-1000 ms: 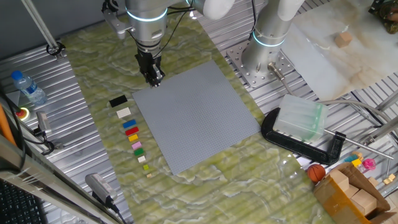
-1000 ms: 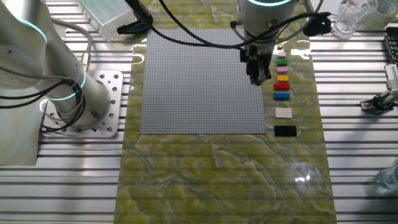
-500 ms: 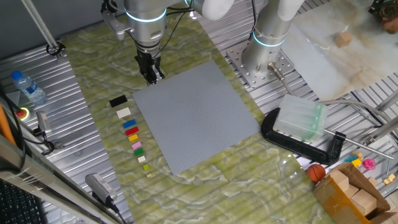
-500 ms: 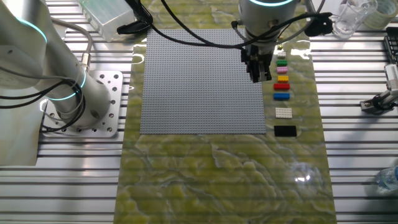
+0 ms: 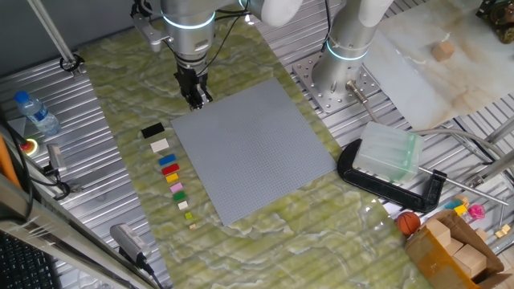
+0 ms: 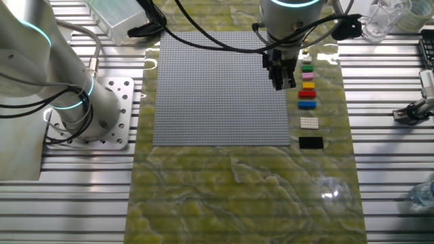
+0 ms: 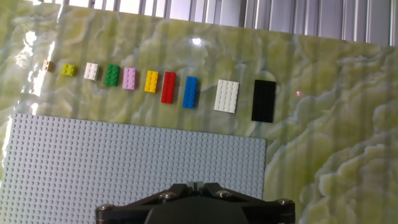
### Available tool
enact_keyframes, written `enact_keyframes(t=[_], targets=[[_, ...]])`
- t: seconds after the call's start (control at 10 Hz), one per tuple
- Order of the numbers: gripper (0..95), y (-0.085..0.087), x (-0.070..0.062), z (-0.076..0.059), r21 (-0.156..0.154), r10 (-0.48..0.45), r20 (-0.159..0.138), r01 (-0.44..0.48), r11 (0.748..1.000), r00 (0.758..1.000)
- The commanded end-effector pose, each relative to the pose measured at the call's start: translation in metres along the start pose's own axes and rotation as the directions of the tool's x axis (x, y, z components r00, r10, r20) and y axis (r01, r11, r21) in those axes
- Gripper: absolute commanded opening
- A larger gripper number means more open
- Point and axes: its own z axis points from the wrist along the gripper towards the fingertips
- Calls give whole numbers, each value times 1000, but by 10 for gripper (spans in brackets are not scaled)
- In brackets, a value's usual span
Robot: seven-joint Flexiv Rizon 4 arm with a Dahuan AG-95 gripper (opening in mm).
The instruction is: Build with small Lego blocks
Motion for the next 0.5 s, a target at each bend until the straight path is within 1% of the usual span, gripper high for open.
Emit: enact_keyframes(t=[0.1,0.5], targets=[[0,0,0,0,0,2,0,-2,1000,1000],[0,0,0,0,0,10,-1,-10,1000,1000]])
